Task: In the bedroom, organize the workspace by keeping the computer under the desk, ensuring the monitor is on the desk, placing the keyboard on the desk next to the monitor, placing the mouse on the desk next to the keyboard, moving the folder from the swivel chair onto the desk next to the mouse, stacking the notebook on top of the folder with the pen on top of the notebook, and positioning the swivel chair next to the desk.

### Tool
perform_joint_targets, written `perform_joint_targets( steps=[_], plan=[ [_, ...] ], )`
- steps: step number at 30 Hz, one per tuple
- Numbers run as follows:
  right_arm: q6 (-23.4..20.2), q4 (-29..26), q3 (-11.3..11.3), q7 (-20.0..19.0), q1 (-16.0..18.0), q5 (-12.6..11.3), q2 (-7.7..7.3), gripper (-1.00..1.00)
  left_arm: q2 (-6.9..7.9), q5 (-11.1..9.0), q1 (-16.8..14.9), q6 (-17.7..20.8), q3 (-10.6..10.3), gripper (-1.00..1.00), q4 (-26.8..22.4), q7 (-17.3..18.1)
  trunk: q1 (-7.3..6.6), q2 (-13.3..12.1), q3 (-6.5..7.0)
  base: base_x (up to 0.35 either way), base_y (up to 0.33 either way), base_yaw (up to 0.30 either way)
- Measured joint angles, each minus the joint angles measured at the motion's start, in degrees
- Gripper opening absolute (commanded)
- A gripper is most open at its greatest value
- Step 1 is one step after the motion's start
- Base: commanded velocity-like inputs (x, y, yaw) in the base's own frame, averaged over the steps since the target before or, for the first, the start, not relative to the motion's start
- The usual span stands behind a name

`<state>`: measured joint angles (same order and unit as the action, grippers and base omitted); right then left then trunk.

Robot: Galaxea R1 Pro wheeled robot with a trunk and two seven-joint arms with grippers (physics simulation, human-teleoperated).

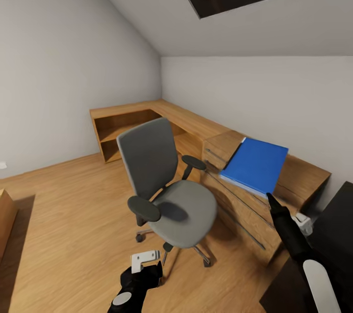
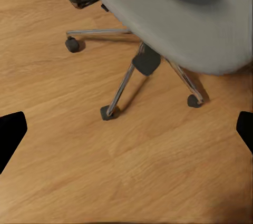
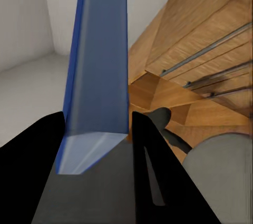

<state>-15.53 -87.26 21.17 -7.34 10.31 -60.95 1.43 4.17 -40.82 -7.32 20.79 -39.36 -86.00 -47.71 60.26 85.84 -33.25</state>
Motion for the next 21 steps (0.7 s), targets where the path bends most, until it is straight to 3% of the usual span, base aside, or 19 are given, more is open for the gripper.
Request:
perform_joint_targets(
  steps=[21],
  plan=[
    [1.05, 0.09, 0.14, 2.39, 0.0, -0.07, 1.23, -1.0, -0.52, -0.05, 0.0, 0.29, -0.69, 1.0, 1.21, 0.01, -4.61, -8.43, 3.77, 0.0, 0.0, -0.267]
  ],
)
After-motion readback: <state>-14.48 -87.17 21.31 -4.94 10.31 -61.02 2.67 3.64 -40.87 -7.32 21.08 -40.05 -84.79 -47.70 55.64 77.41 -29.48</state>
